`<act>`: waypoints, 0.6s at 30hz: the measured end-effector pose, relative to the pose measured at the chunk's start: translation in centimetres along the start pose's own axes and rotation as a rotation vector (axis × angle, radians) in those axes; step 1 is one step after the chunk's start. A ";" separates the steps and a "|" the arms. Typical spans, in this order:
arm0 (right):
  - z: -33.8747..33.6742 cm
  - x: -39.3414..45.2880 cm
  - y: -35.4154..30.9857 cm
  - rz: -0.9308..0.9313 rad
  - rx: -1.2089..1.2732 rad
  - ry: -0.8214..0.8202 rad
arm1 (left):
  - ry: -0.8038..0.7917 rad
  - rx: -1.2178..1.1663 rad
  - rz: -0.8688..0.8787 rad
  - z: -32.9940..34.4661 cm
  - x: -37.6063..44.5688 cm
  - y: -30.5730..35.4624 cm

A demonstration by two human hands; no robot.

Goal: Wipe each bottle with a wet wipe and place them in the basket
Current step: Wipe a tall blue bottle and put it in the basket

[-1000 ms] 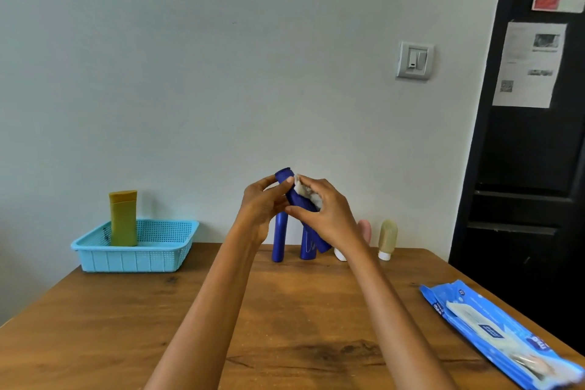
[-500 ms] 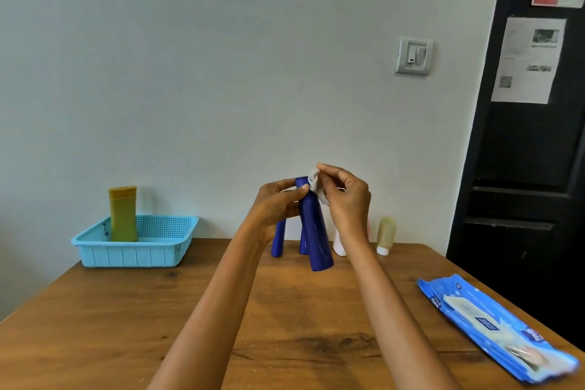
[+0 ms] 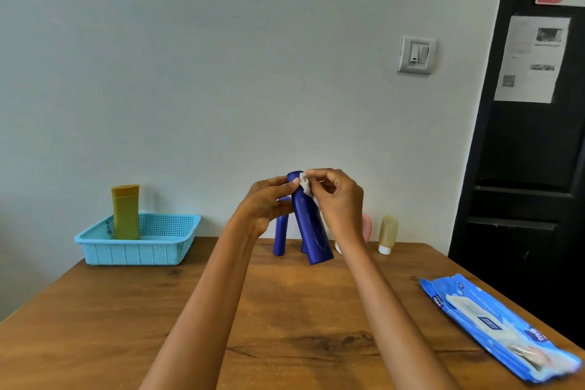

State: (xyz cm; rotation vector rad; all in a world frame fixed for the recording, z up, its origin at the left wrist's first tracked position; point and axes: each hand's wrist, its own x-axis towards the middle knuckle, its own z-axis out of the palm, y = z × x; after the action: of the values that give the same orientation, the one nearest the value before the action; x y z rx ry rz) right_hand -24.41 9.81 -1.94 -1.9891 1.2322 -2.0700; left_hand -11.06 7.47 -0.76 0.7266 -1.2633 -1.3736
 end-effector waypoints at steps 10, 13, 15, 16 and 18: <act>-1.4 0.4 0.1 0.110 -0.155 -0.509 | 0.247 -0.128 0.063 -1.0 0.0 0.0; -1.4 0.5 0.8 0.145 -0.203 -0.387 | 0.254 -0.110 0.059 -1.0 0.1 -0.2; -0.8 0.3 0.6 0.152 -0.070 -0.231 | 0.236 -0.096 0.054 -0.7 0.1 -0.3; -0.3 0.2 0.3 0.139 0.001 -0.211 | 0.225 -0.090 0.055 -0.5 0.1 -0.3; 0.4 -0.2 -0.3 0.067 0.010 -0.267 | 0.227 -0.104 0.070 -0.3 0.1 -0.2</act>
State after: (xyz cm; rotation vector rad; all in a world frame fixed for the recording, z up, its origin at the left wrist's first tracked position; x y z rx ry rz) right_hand -23.88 9.93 -2.00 -2.1019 1.2137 -1.7078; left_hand -10.89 7.26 -1.02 0.7371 -1.0225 -1.2525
